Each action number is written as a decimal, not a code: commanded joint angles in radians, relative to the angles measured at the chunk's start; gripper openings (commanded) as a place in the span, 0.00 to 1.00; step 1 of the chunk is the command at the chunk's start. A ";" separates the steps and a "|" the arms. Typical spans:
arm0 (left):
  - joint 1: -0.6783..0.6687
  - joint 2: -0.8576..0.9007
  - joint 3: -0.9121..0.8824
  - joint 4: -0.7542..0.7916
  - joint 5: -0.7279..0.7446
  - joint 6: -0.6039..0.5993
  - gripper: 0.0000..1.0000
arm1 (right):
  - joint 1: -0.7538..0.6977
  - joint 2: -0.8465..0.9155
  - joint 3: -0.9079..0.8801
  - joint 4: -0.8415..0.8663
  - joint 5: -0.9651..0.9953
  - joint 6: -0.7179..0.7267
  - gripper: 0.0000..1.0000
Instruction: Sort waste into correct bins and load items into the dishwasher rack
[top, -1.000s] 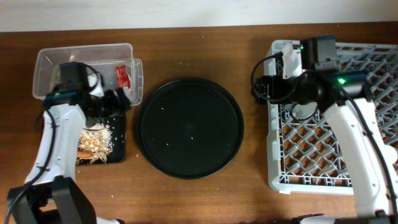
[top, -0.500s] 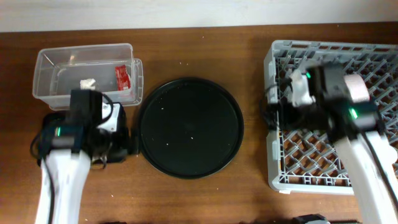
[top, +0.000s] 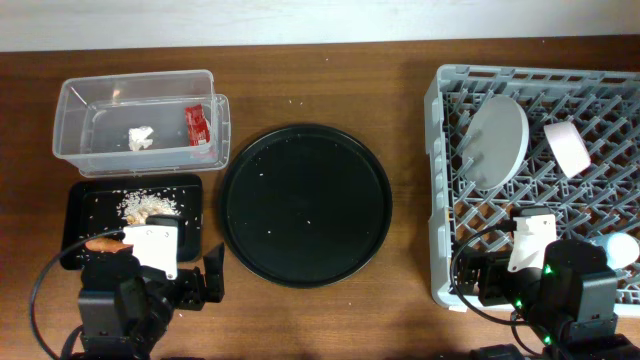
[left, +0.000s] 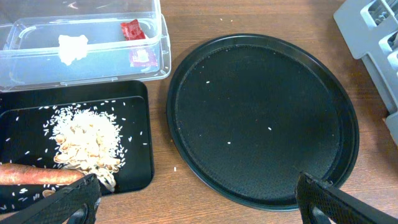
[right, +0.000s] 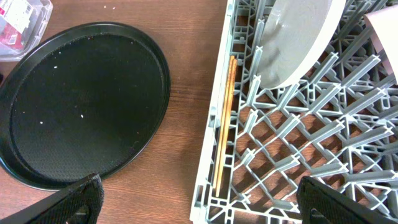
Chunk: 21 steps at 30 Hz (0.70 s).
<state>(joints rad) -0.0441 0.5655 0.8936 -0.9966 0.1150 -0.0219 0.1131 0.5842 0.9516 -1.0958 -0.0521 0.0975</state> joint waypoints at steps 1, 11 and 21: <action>-0.004 -0.004 -0.011 0.008 -0.008 0.015 0.99 | 0.005 -0.002 -0.008 0.000 0.012 -0.005 0.98; -0.004 -0.004 -0.011 0.008 -0.008 0.015 0.99 | 0.005 -0.408 -0.402 0.436 0.016 -0.015 0.98; -0.004 -0.004 -0.011 0.008 -0.008 0.015 0.99 | -0.018 -0.581 -0.870 1.007 0.091 -0.016 0.98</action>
<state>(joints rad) -0.0441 0.5655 0.8879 -0.9897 0.1150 -0.0219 0.1116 0.0147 0.1242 -0.0967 0.0120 0.0818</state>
